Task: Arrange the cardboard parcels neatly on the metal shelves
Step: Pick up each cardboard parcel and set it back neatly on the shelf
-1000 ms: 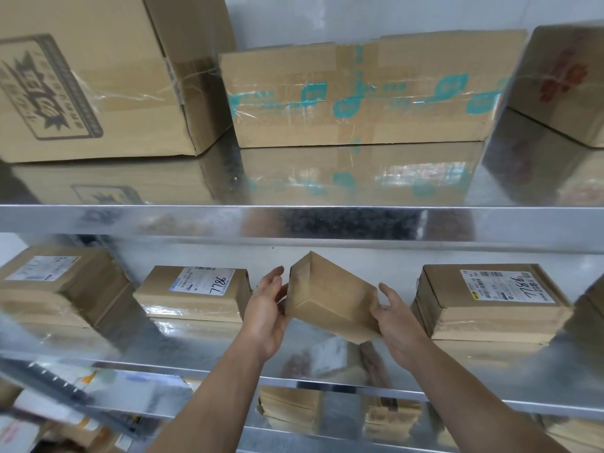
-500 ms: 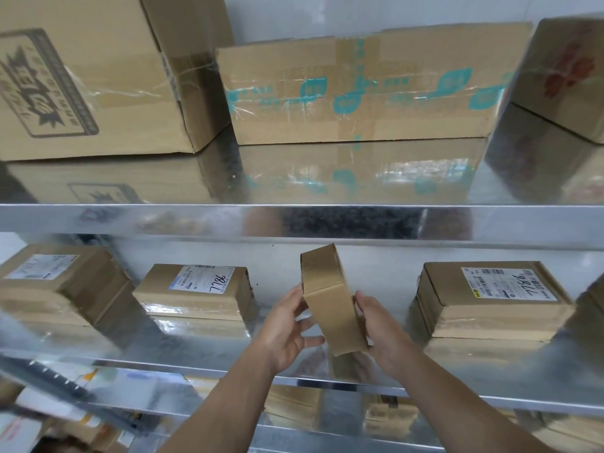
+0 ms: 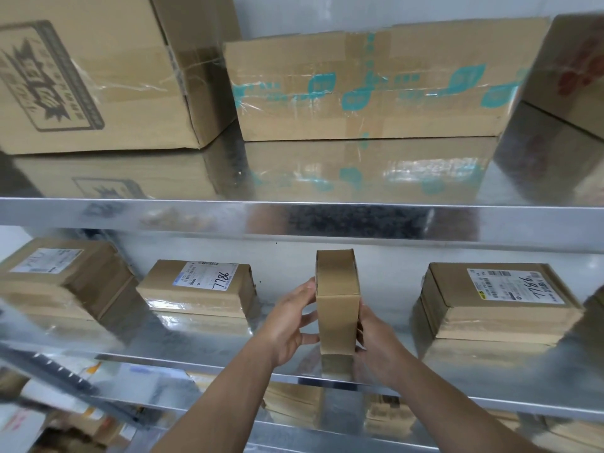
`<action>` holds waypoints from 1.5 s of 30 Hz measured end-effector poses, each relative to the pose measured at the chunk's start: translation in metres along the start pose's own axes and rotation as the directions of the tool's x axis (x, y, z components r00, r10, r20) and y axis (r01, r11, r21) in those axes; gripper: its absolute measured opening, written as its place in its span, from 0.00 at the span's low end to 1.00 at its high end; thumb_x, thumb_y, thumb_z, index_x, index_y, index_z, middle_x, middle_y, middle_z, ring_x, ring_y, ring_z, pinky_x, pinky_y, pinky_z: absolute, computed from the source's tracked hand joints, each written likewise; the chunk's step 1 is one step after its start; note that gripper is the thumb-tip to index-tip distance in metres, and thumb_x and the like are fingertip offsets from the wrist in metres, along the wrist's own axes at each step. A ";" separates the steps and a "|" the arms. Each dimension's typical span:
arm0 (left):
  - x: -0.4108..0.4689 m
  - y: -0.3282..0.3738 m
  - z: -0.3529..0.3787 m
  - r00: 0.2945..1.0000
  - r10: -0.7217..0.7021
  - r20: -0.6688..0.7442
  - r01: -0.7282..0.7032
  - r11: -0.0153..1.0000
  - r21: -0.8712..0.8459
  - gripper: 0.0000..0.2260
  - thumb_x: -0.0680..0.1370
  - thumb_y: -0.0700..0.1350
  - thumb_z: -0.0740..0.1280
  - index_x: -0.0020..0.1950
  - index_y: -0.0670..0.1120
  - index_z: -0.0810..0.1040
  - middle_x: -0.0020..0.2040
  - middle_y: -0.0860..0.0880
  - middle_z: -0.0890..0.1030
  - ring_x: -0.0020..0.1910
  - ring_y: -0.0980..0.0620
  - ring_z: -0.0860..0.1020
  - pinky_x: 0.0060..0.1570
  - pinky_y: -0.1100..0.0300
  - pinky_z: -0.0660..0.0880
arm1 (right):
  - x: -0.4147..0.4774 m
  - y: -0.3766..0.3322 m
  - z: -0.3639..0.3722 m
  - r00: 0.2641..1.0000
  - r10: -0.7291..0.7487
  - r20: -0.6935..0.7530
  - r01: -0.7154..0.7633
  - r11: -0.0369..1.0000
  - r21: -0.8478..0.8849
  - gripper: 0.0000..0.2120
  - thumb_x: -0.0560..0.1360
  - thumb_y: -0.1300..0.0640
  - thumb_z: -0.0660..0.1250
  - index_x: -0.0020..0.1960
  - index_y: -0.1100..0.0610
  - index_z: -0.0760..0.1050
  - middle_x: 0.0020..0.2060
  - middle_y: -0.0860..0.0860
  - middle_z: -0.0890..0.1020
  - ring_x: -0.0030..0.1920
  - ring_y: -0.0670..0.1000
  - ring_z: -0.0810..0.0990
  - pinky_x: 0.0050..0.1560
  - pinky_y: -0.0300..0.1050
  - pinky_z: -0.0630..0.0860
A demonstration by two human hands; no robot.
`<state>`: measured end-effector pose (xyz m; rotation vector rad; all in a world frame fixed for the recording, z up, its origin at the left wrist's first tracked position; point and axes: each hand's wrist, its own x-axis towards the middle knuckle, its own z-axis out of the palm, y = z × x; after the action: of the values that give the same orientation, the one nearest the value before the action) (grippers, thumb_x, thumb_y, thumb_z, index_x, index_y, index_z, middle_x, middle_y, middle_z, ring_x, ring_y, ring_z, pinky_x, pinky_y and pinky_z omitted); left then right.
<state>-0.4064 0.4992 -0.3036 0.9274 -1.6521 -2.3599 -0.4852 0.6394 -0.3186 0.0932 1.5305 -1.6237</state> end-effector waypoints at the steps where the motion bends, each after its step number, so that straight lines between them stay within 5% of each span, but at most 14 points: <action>1: 0.001 -0.001 -0.001 1.000 -0.002 0.004 0.002 1.000 0.006 0.16 0.83 0.58 0.61 0.69 0.60 0.78 0.70 0.53 0.75 0.69 0.45 0.72 0.67 0.34 0.72 | 0.000 0.001 0.001 1.000 -0.004 -0.005 0.004 1.000 0.007 0.12 0.87 0.46 0.54 0.55 0.48 0.74 0.52 0.52 0.80 0.50 0.51 0.79 0.37 0.47 0.76; 6: 0.004 -0.002 -0.002 1.000 -0.011 0.010 0.011 1.000 0.025 0.16 0.84 0.58 0.61 0.70 0.61 0.77 0.70 0.53 0.75 0.70 0.45 0.72 0.68 0.35 0.72 | 0.004 0.005 0.001 1.000 -0.007 -0.011 0.007 1.000 0.017 0.14 0.87 0.46 0.54 0.64 0.50 0.74 0.54 0.52 0.81 0.52 0.51 0.80 0.38 0.47 0.77; 10: 0.005 -0.002 -0.001 1.000 -0.012 0.028 0.011 0.999 0.031 0.16 0.83 0.58 0.62 0.70 0.61 0.77 0.70 0.53 0.75 0.70 0.45 0.71 0.67 0.36 0.72 | 0.000 -0.001 0.001 1.000 -0.004 0.018 0.004 1.000 -0.004 0.14 0.87 0.46 0.54 0.61 0.51 0.76 0.54 0.54 0.81 0.52 0.52 0.80 0.38 0.47 0.77; 14: 0.008 -0.006 -0.006 1.000 -0.002 0.009 0.001 0.997 0.073 0.30 0.73 0.65 0.68 0.73 0.58 0.74 0.70 0.49 0.77 0.70 0.45 0.72 0.68 0.39 0.73 | 0.008 -0.002 -0.005 0.999 -0.043 -0.019 0.039 0.984 -0.175 0.17 0.86 0.42 0.56 0.66 0.48 0.76 0.65 0.52 0.79 0.64 0.54 0.77 0.61 0.52 0.77; 16: 0.009 -0.007 -0.009 1.000 -0.003 0.001 0.003 0.996 0.088 0.34 0.69 0.67 0.70 0.72 0.55 0.76 0.68 0.46 0.78 0.69 0.45 0.74 0.69 0.40 0.73 | 0.012 -0.004 -0.009 0.995 -0.088 -0.046 0.070 0.951 -0.302 0.20 0.85 0.41 0.56 0.70 0.48 0.74 0.65 0.51 0.77 0.64 0.54 0.75 0.57 0.50 0.74; 19: 0.011 -0.006 -0.012 1.000 -0.017 -0.011 0.018 0.996 0.089 0.22 0.78 0.62 0.66 0.67 0.52 0.79 0.65 0.46 0.81 0.66 0.46 0.77 0.70 0.43 0.72 | 0.017 -0.007 -0.012 0.995 -0.095 -0.040 0.077 0.941 -0.330 0.20 0.84 0.41 0.59 0.69 0.50 0.76 0.55 0.53 0.78 0.50 0.52 0.75 0.48 0.47 0.74; 22: 0.013 -0.004 -0.013 1.000 0.014 -0.010 -0.013 0.990 0.139 0.16 0.83 0.58 0.61 0.67 0.53 0.79 0.63 0.49 0.83 0.64 0.48 0.78 0.69 0.47 0.72 | 0.018 -0.010 -0.017 0.996 -0.083 0.028 0.087 0.971 -0.224 0.17 0.84 0.45 0.62 0.69 0.51 0.79 0.47 0.55 0.79 0.42 0.52 0.74 0.39 0.44 0.74; 25: 0.013 -0.001 -0.012 0.999 0.044 -0.012 -0.042 0.991 0.131 0.14 0.84 0.53 0.61 0.67 0.52 0.79 0.59 0.50 0.85 0.60 0.50 0.80 0.57 0.54 0.75 | 0.016 -0.014 -0.020 0.988 -0.108 0.110 0.122 0.983 -0.136 0.14 0.85 0.53 0.60 0.67 0.51 0.80 0.42 0.54 0.80 0.38 0.51 0.73 0.37 0.43 0.72; 32: 0.013 0.000 -0.006 0.990 0.120 -0.072 -0.110 0.986 0.125 0.09 0.85 0.51 0.62 0.58 0.47 0.77 0.58 0.46 0.84 0.59 0.48 0.80 0.54 0.54 0.75 | 0.014 -0.022 -0.017 0.979 -0.145 0.141 0.161 0.980 -0.117 0.16 0.87 0.56 0.58 0.70 0.48 0.78 0.54 0.55 0.87 0.50 0.54 0.83 0.47 0.46 0.78; 39: 0.013 -0.004 -0.008 0.997 0.070 -0.027 -0.067 0.993 0.098 0.16 0.83 0.50 0.65 0.71 0.50 0.75 0.65 0.51 0.81 0.68 0.51 0.76 0.67 0.53 0.74 | 0.005 -0.025 -0.017 0.976 -0.172 0.133 0.186 0.977 -0.106 0.16 0.86 0.51 0.58 0.69 0.46 0.79 0.53 0.50 0.88 0.56 0.55 0.82 0.49 0.46 0.76; 45: 0.010 -0.004 -0.012 0.994 0.058 0.089 -0.062 0.997 0.038 0.18 0.85 0.44 0.63 0.75 0.48 0.72 0.63 0.46 0.84 0.65 0.49 0.80 0.73 0.49 0.69 | 0.006 -0.021 -0.021 0.973 -0.171 0.158 0.181 0.982 -0.054 0.18 0.86 0.53 0.61 0.75 0.44 0.73 0.59 0.50 0.86 0.59 0.54 0.82 0.48 0.43 0.76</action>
<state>-0.4074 0.4866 -0.3139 0.7796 -1.7408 -2.3674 -0.5120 0.6510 -0.3105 -0.2055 1.5076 -1.6729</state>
